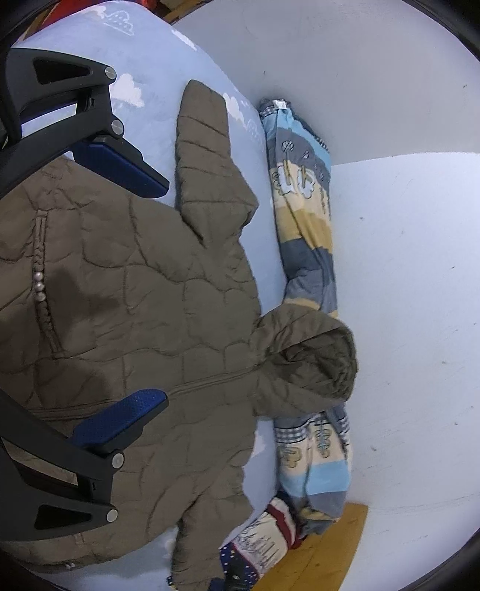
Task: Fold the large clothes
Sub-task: 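Reach the right tool toward the jacket sleeve beside the pillows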
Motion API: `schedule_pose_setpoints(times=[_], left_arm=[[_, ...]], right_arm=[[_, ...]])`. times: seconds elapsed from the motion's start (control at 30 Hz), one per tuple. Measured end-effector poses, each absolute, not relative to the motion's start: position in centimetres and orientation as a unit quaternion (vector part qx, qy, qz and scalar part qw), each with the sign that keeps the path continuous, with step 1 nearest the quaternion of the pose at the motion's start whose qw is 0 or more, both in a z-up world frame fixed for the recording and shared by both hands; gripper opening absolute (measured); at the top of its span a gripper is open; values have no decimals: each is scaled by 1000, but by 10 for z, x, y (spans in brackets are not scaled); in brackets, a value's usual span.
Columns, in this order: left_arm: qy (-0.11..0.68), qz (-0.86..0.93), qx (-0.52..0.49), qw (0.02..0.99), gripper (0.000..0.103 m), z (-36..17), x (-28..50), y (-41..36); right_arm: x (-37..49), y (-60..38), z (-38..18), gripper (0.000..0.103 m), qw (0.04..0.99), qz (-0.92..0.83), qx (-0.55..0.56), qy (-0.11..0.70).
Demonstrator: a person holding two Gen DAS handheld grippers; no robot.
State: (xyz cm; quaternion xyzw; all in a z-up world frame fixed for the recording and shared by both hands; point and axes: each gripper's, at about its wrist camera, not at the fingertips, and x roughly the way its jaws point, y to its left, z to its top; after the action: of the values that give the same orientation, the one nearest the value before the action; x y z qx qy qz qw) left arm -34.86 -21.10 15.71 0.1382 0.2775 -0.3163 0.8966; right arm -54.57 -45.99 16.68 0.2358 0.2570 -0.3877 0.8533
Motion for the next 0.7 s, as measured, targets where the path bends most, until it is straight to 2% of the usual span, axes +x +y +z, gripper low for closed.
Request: schedule_pose_setpoints(times=[0.27,0.47,0.7], left_arm=[[313,-316,148,883,103,142,-340,-219],[335,-319,155,873,103,133,-335,-221],[355,-318,153,865,103,124,-332,-223]], right_arm=[[-662,-611,128,76,734,-516,374,237],[-735,-659,108,76,684,-554,434,191],[-800,-686,99,76,680,-539,481,124]])
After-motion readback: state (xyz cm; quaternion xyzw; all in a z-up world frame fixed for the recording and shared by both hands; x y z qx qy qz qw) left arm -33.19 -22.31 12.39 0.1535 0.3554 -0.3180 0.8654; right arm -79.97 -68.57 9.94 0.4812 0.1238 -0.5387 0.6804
